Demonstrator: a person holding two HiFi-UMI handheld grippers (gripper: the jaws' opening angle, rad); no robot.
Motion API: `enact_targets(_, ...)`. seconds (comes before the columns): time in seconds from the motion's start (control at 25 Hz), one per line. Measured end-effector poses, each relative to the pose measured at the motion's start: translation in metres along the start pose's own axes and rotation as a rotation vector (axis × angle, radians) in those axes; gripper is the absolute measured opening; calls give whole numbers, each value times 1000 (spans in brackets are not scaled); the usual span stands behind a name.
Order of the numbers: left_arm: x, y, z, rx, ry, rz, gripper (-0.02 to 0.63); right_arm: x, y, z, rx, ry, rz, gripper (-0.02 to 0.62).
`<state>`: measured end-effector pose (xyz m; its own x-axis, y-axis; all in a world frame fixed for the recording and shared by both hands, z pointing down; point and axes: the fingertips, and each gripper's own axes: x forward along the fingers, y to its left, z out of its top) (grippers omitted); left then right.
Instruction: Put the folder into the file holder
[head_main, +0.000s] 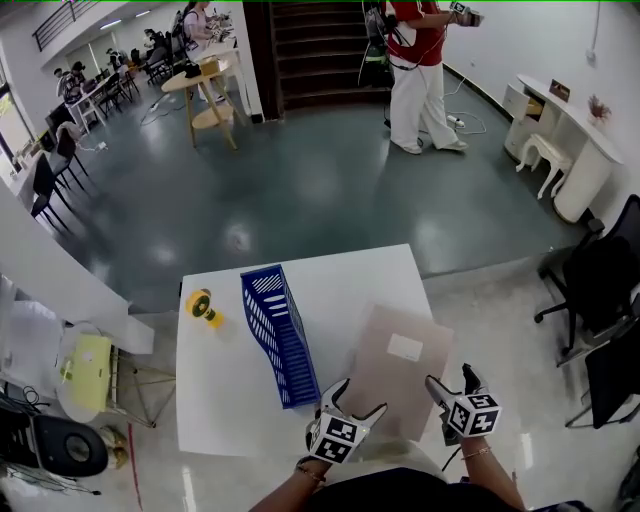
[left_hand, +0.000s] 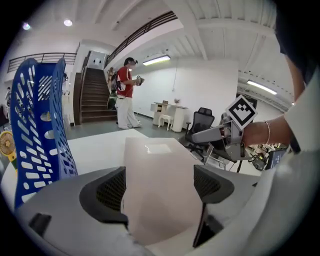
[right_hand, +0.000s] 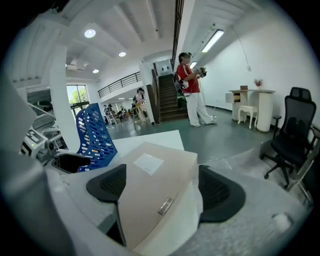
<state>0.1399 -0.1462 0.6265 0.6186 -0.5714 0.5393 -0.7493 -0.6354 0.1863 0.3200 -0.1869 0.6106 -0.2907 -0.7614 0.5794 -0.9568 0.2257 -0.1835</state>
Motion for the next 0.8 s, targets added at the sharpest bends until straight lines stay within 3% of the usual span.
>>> enact_targets(0.28, 27, 16, 1, -36, 85, 84, 419, 19, -26, -2, 55, 78, 56, 437)
enact_targets(0.6, 57, 28, -12, -81, 200, 118, 419, 46, -55, -11, 149, 164, 135, 439)
enact_targets(0.8, 70, 36, -19, -125, 224, 133, 419, 61, -65, -19, 84, 219, 175, 439)
